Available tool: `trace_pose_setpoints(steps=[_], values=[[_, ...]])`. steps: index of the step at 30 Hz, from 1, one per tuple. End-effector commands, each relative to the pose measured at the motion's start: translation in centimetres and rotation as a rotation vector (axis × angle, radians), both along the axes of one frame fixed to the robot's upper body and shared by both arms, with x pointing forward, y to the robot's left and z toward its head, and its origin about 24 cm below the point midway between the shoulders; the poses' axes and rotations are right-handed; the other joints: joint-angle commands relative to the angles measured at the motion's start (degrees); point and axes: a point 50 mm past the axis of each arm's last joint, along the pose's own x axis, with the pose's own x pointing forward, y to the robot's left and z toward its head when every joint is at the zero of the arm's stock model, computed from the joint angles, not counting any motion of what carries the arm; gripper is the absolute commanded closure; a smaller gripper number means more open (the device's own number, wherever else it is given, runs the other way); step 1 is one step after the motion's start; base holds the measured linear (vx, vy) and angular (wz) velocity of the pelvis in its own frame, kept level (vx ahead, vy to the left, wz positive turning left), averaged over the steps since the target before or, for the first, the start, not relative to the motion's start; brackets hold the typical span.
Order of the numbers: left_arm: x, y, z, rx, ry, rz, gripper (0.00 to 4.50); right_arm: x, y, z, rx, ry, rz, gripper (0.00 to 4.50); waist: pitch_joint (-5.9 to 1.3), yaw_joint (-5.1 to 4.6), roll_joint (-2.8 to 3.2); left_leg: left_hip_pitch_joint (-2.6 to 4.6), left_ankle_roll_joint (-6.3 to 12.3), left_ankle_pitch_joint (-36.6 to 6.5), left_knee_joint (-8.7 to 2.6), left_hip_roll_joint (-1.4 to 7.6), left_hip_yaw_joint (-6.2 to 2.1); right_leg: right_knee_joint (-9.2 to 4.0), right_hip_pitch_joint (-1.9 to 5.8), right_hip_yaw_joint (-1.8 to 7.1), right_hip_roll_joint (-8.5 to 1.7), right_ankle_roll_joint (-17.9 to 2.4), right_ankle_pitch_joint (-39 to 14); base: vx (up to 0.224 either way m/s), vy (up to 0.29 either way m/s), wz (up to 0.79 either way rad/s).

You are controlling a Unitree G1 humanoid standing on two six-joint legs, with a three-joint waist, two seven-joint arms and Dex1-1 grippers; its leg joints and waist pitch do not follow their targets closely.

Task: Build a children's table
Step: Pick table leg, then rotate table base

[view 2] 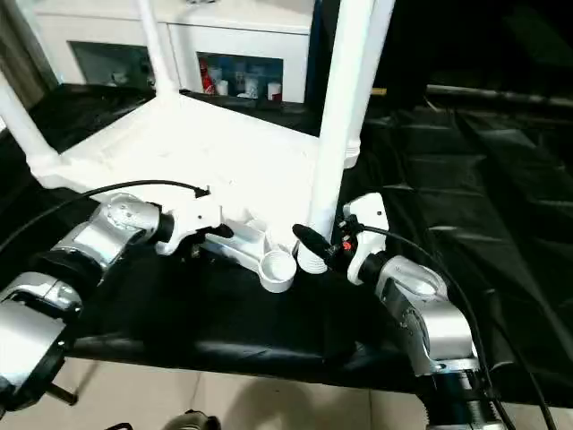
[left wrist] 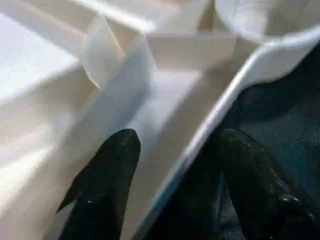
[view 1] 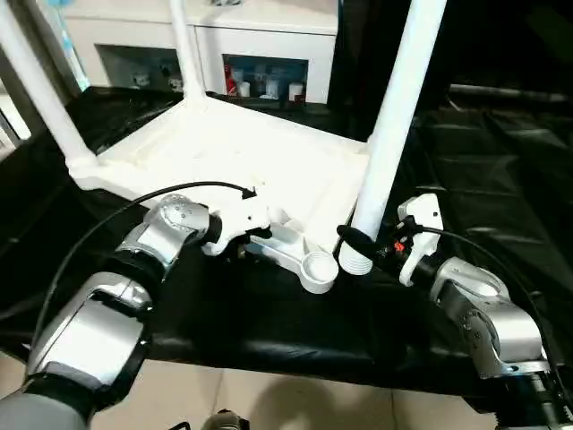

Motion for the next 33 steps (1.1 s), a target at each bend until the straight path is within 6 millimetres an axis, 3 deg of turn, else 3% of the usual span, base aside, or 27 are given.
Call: trace_pose_setpoints(steps=[1, 2, 3, 6, 7, 9, 11, 12, 13, 14, 15, 17, 18, 19, 20, 21, 23, 24, 25, 26, 27, 28, 29, 33], values=[[0.4, 0.2, 0.6, 0.036, -0.019, -0.004, 1.85, -0.4, 0.2, 0.3, -0.005, -0.013, 0.003, 2.61, -4.59, -0.33, 0.54, 2.11, -2.23, -15.20, -3.68, 1.19, -1.26, -4.05, 2.18, 1.78, -3.45, -13.83, 0.48, 0.000, 0.000, 0.00], [0.4, 0.2, 0.6, 0.042, -0.016, -0.010, 1.92, -0.6, 0.2, 0.3, -0.009, -0.013, 0.001, 2.61, -4.63, -0.31, 0.61, 2.15, -1.99, -15.27, -3.61, 1.13, -1.23, -4.11, 2.16, 1.78, -3.49, -13.87, -0.16, 0.000, 0.000, 0.00], [0.4, 0.2, 0.6, 0.046, -0.017, -0.014, 2.04, -0.6, 0.2, 0.2, -0.009, -0.013, -0.001, 2.61, -4.56, -0.38, 1.25, 2.14, -1.95, -15.85, -3.63, 1.13, -1.21, -4.36, 2.03, 1.77, -3.51, -13.88, -1.14, 0.000, 0.000, 0.00], [0.3, 0.0, 0.6, 0.047, 0.004, -0.032, 2.20, -0.8, 0.0, 0.2, -0.009, -0.011, -0.009, 2.61, -4.60, -0.33, 1.17, 2.00, -1.57, -15.30, -3.54, 1.07, -1.21, -4.27, 2.19, 1.76, -3.52, -14.27, -1.90, 0.000, 0.000, 0.00], [0.3, -0.1, 0.7, 0.037, 0.036, -0.044, 2.27, -0.9, 0.0, 0.1, -0.010, -0.010, -0.013, 2.61, -4.66, -0.22, 1.96, 1.99, -1.35, -15.04, -3.45, 1.10, -1.26, -4.22, 2.08, 1.76, -3.63, -14.23, -2.44, 0.000, 0.000, 0.00], [0.2, -0.3, 0.7, 0.040, 0.070, -0.065, 2.47, -1.1, 0.0, 0.0, -0.012, -0.009, -0.016, 2.61, -4.68, -0.23, 1.69, 1.89, -1.03, -14.61, -3.51, 1.12, -1.22, -4.33, 2.14, 1.76, -3.60, -14.19, -2.64, 0.000, 0.000, 0.00], [0.1, -0.4, 0.6, 0.039, 0.085, -0.079, 2.60, -1.1, 0.0, 0.0, -0.015, -0.008, -0.017, 2.61, -4.70, -0.26, 1.90, 1.92, -0.90, -14.44, -3.52, 1.16, -1.23, -4.30, 2.02, 1.71, -3.56, -14.30, -2.41, 0.000, 0.000, 0.00], [0.1, -0.4, 0.6, 0.039, 0.085, -0.079, 2.70, -1.1, 0.0, 0.0, -0.015, -0.008, -0.017, 2.61, -4.71, -0.23, 1.66, 1.85, -0.78, -14.19, -3.50, 1.13, -1.22, -4.24, 2.09, 1.71, -3.61, -14.44, -2.27, 0.000, 0.000, 0.00], [0.0, -0.6, 0.6, 0.030, 0.100, -0.088, 2.82, -1.1, 0.0, -0.1, -0.019, -0.008, -0.015, 2.61, -4.65, -0.27, 1.01, 1.79, -0.50, -14.00, -3.56, 1.14, -1.14, -4.34, 2.12, 1.71, -3.58, -14.44, -2.26, 0.000, 0.000, 0.00], [-0.1, -0.6, 0.6, 0.025, 0.112, -0.092, 2.92, -1.1, 0.1, -0.1, -0.020, -0.006, -0.013, 2.61, -4.67, -0.20, 1.44, 1.76, -0.14, -13.49, -3.47, 1.14, -1.13, -4.24, 2.06, 1.71, -3.70, -14.59, -2.37, 0.000, 0.000, 0.00], [-0.1, -0.6, 0.6, 0.028, 0.127, -0.099, 2.99, -1.0, 0.1, -0.1, -0.021, -0.005, -0.009, 2.61, -4.62, -0.24, 0.94, 1.75, 0.22, -13.39, -3.50, 1.13, -1.07, -4.38, 2.06, 1.70, -3.69, -14.55, -2.89, 0.000, 0.000, 0.00], [-0.3, -0.4, 0.4, 0.045, 0.161, -0.114, 3.09, -0.9, 0.2, -0.2, -0.026, -0.002, -0.004, 2.61, -4.62, -0.24, 1.29, 1.74, 0.48, -13.08, -3.49, 1.16, -1.10, -4.39, 1.96, 1.71, -3.73, -14.43, -3.59, 0.000, 0.000, 0.00], [-0.4, -0.4, 0.4, 0.049, 0.171, -0.118, 3.19, -0.9, 0.2, -0.2, -0.027, -0.001, -0.003, 2.61, -4.58, -0.29, 0.77, 1.71, 0.61, -13.00, -3.54, 1.18, -1.06, -4.45, 1.99, 1.73, -3.72, -14.40, -3.72, 0.000, 0.000, 0.00], [-0.7, 0.0, 0.3, 0.064, 0.225, -0.132, 3.19, -0.7, 0.4, -0.3, -0.031, 0.000, 0.000, 2.61, -4.61, -0.24, 1.00, 1.72, 0.76, -12.67, -3.54, 1.21, -1.09, -4.33, 1.94, 1.73, -3.78, -14.42, -4.03, 0.000, 0.000, 0.00], [-0.8, 0.2, 0.3, 0.068, 0.268, -0.134, 3.30, -0.5, 0.5, -0.3, -0.033, 0.001, 0.000, 2.61, -4.56, -0.34, 0.61, 1.68, 0.92, -12.40, -3.62, 1.24, -1.03, -4.38, 1.90, 1.71, -3.83, -14.57, -4.34, 0.000, 0.000, 0.00], [-0.9, 0.2, 0.3, 0.065, 0.281, -0.138, 3.42, -0.4, 0.5, -0.3, -0.032, 0.001, -0.001, 2.61, -4.52, -0.36, 0.93, 1.66, 1.03, -12.25, -3.60, 1.21, -1.03, -4.38, 1.81, 1.71, -3.83, -14.64, -5.06, 0.000, 0.000, 0.00], [-1.2, 0.2, 0.4, 0.025, 0.339, -0.147, 3.58, 0.1, 0.6, -0.1, -0.018, 0.005, -0.017, 2.61, -4.44, -0.43, 0.24, 1.59, 1.31, -11.80, -3.65, 1.32, -0.97, -4.24, 1.86, 1.75, -3.99, -14.90, -5.51, 0.000, 0.000, 0.00], [-1.2, 0.2, 0.4, 0.025, 0.339, -0.147, 3.64, 0.1, 0.6, -0.1, -0.018, 0.005, -0.017, 2.61, -4.44, -0.43, 0.24, 1.59, 1.31, -11.80, -3.65, 1.32, -0.97, -4.24, 1.86, 1.75, -3.99, -14.90, -5.51, 0.000, 0.000, 0.00], [-1.0, 0.1, 0.3, 0.008, 0.321, -0.098, 3.64, 0.3, 0.6, -0.1, -0.014, 0.008, -0.022, 2.61, -4.49, -0.42, 0.61, 1.63, 1.48, -11.66, -3.61, 1.33, -0.95, -4.29, 1.69, 1.74, -3.99, -14.99, -5.61, 0.000, 0.000, 0.00], [-0.9, 0.0, 0.2, -0.001, 0.304, -0.060, 3.74, 0.4, 0.6, -0.1, -0.012, 0.010, -0.025, 2.61, -4.44, -0.55, -0.18, 1.62, 1.70, -11.46, -3.61, 1.33, -0.88, -4.24, 1.76, 1.73, -3.92, -15.26, -4.86, 0.000, 0.000, 0.00], [-0.7, 0.0, 0.1, -0.013, 0.296, -0.024, 3.80, 0.4, 0.6, -0.1, -0.004, 0.014, -0.033, 2.61, -4.47, -0.47, 0.21, 1.60, 1.88, -11.25, -3.56, 1.30, -0.90, -4.23, 1.72, 1.70, -4.00, -15.14, -5.08, 0.000, 0.000, 0.00], [-0.6, -0.1, 0.0, -0.023, 0.290, 0.009, 3.80, 0.5, 0.6, -0.1, 0.003, 0.019, -0.040, 2.61, -4.39, -0.71, -0.74, 1.58, 1.99, -11.28, -3.62, 1.30, -0.71, -4.34, 1.73, 1.72, -3.89, -15.05, -5.18, 0.000, 0.000, 0.00], [-0.5, 0.2, -0.6, -0.033, 0.291, 0.124, 3.89, 0.8, 0.6, -0.1, 0.010, 0.025, -0.052, 2.61, -4.33, -0.66, -0.61, 1.61, 1.90, -11.61, -3.64, 1.30, -0.79, -4.36, 1.75, 1.69, -4.00, -14.87, -6.29, 0.000, 0.000, 0.00], [-0.9, 0.6, -1.2, -0.034, 0.322, 0.213, 3.96, 1.3, 0.7, 0.0, 0.009, 0.024, -0.056, 2.61, -4.18, -1.91, -0.90, 1.57, 0.80, -13.64, -4.10, 1.31, -1.04, -4.55, 1.93, 1.57, -3.90, -13.89, -8.75, 0.000, 0.000, 0.00]])
